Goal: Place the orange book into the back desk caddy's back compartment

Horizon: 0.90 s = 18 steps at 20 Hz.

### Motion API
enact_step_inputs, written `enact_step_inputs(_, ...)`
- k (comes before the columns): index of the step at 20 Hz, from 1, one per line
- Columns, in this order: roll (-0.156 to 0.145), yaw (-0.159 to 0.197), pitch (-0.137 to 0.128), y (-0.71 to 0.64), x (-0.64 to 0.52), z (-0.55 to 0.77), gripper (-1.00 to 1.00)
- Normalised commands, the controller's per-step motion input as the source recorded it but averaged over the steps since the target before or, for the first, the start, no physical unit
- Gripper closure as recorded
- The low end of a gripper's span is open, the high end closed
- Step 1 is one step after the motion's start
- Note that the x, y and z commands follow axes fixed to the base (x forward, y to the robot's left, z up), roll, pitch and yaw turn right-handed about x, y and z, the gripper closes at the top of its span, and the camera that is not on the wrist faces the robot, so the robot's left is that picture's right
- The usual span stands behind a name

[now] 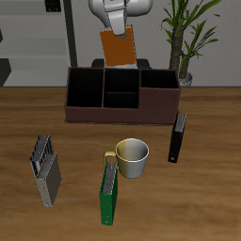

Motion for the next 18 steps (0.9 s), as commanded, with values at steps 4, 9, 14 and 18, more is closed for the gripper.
enact_step_inputs(4, -0.021, -0.012, 0.007, -0.09, -0.01, -0.02, 1.00)
enact_step_inputs(9, -0.004, 0.004, 0.007, -0.02, -0.03, -0.05, 1.00)
enact_step_inputs(14, -0.009, 0.008, -0.020, -0.07, 0.02, 0.08, 1.00)
enact_step_inputs(18, -0.005, -0.004, -0.001, -0.03, 0.04, -0.04, 1.00)
